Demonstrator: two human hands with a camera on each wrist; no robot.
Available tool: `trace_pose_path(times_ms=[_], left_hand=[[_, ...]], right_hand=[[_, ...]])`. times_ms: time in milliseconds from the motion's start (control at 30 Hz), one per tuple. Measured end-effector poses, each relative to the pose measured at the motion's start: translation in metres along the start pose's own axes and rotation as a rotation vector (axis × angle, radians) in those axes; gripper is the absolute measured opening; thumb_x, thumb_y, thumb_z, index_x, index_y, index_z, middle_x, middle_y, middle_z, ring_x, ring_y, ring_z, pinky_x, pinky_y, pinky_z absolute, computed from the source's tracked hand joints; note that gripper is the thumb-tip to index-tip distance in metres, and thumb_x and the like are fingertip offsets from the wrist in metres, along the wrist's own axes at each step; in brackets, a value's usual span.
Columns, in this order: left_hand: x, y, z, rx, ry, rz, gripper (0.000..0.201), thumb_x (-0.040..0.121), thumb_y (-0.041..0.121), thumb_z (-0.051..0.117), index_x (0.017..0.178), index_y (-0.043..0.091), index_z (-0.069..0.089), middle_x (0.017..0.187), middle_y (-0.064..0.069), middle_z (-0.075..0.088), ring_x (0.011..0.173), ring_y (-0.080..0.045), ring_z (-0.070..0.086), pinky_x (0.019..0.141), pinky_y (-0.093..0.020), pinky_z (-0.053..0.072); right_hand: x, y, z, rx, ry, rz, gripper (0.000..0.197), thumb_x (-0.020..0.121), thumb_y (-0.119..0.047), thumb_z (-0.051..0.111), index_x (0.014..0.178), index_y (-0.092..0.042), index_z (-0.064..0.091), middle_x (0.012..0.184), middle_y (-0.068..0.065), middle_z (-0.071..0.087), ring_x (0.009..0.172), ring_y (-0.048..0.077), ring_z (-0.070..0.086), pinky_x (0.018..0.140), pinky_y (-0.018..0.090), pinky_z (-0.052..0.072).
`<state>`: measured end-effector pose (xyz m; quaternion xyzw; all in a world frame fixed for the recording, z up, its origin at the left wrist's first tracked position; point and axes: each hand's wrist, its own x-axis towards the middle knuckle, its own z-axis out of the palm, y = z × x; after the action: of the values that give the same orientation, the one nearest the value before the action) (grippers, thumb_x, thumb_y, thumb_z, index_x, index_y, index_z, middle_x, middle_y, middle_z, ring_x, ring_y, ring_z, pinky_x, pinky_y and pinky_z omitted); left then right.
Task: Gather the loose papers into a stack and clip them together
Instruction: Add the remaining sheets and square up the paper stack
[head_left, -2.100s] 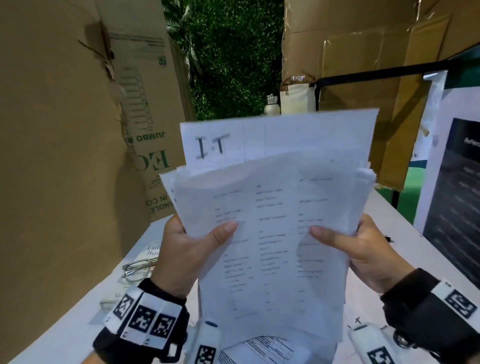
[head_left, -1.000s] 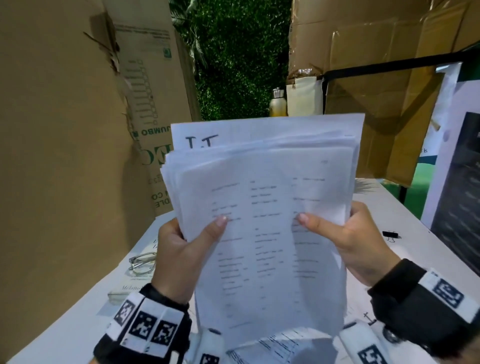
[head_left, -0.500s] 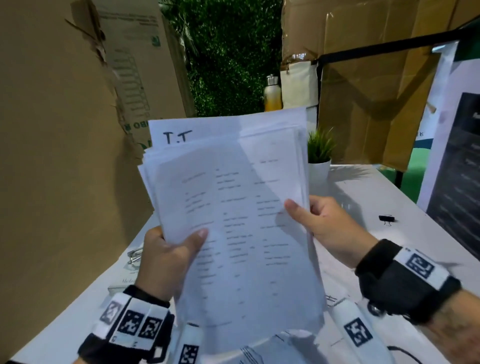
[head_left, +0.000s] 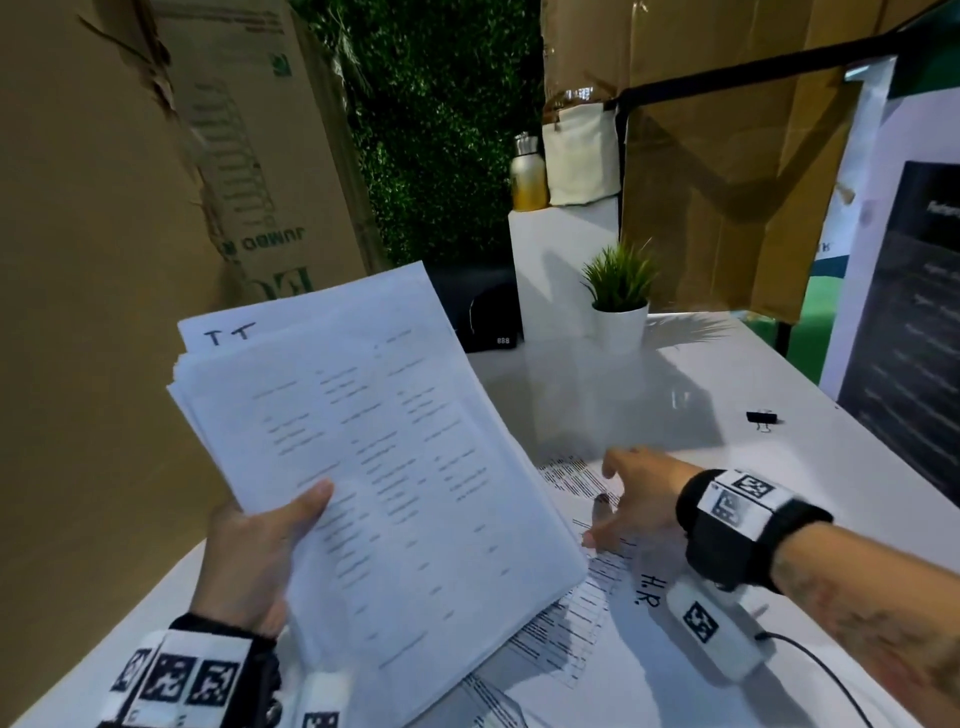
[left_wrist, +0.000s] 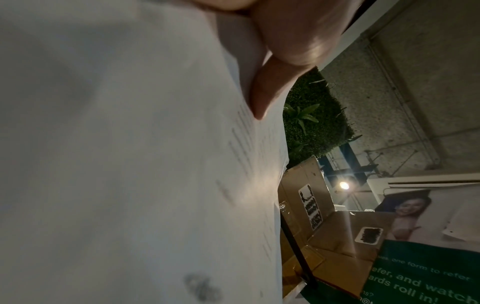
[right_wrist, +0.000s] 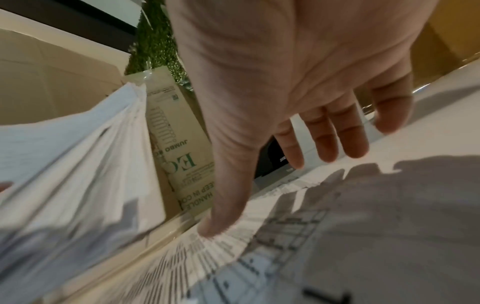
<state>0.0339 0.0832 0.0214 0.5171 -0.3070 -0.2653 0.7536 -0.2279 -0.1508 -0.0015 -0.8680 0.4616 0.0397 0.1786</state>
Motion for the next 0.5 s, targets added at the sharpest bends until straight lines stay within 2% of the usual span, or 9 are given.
trace_pose_path(times_ms=[100,200,267,300,333,400,433,500], left_hand=[[0.000,0.000,0.000,-0.006,-0.006,-0.004,0.092,0.042,0.042,0.095,0.122,0.006,0.065,0.125,-0.015,0.068,0.112,-0.037,0.066,0.098,-0.061,0.045],[0.001,0.000,-0.003,-0.063,0.007,-0.036,0.092,0.042,0.041,0.095,0.122,0.007,0.065,0.126,-0.014,0.068,0.113,-0.036,0.065,0.099,-0.058,0.045],[-0.001,0.002,-0.001,-0.090,0.008,-0.073,0.088,0.049,0.037,0.094,0.127,0.008,0.063,0.131,-0.015,0.065,0.118,-0.037,0.062,0.102,-0.061,0.042],[-0.001,0.004,0.000,-0.112,0.015,-0.092,0.082,0.055,0.033,0.092,0.127,0.009,0.062,0.132,-0.015,0.064,0.118,-0.037,0.062,0.101,-0.061,0.043],[-0.002,0.005,0.001,-0.136,0.018,-0.105,0.070,0.065,0.028,0.086,0.127,0.008,0.062,0.130,-0.015,0.065,0.117,-0.037,0.063,0.098,-0.060,0.046],[-0.002,0.005,0.002,-0.161,-0.015,-0.144,0.044,0.084,0.015,0.065,0.127,0.008,0.062,0.127,-0.014,0.067,0.113,-0.037,0.065,0.092,-0.055,0.052],[-0.001,0.004,0.004,-0.184,-0.044,-0.169,0.038,0.090,0.012,0.056,0.127,0.009,0.062,0.125,-0.014,0.068,0.110,-0.036,0.067,0.088,-0.052,0.054],[-0.003,0.004,0.010,-0.237,-0.088,-0.211,0.034,0.097,0.009,0.046,0.124,0.008,0.066,0.118,-0.013,0.072,0.102,-0.034,0.071,0.081,-0.050,0.058]], right_hand=[[-0.004,-0.010,0.005,-0.042,-0.077,-0.032,0.074,0.058,-0.051,0.087,0.117,-0.021,0.054,0.115,-0.001,0.064,0.101,0.021,0.062,0.081,0.030,0.051],[0.000,-0.012,0.003,-0.028,-0.054,-0.067,0.042,0.075,-0.035,0.080,0.109,-0.016,0.065,0.103,0.001,0.067,0.092,0.022,0.063,0.074,0.027,0.048],[0.002,-0.004,-0.004,0.005,0.021,-0.113,0.011,0.083,-0.026,0.072,0.086,-0.016,0.069,0.085,0.002,0.066,0.083,0.023,0.063,0.062,0.025,0.045],[0.002,0.002,-0.008,0.067,0.074,-0.133,0.015,0.085,-0.024,0.069,0.072,-0.019,0.064,0.075,0.000,0.063,0.076,0.021,0.063,0.055,0.025,0.042],[0.001,0.009,-0.011,0.181,0.135,-0.149,0.024,0.086,-0.022,0.069,0.065,-0.020,0.059,0.068,-0.002,0.060,0.067,0.016,0.061,0.051,0.022,0.039],[-0.004,0.020,-0.018,0.560,0.237,-0.197,0.020,0.089,-0.020,0.070,0.070,-0.016,0.066,0.065,-0.001,0.065,0.056,0.007,0.059,0.051,0.017,0.042],[-0.009,0.022,-0.020,0.762,0.278,-0.222,0.014,0.089,-0.019,0.070,0.078,-0.011,0.071,0.069,0.004,0.069,0.058,0.008,0.062,0.055,0.020,0.047],[-0.020,0.023,-0.021,1.086,0.339,-0.251,0.012,0.089,-0.016,0.068,0.090,-0.006,0.074,0.080,0.008,0.077,0.069,0.017,0.070,0.063,0.028,0.055]])
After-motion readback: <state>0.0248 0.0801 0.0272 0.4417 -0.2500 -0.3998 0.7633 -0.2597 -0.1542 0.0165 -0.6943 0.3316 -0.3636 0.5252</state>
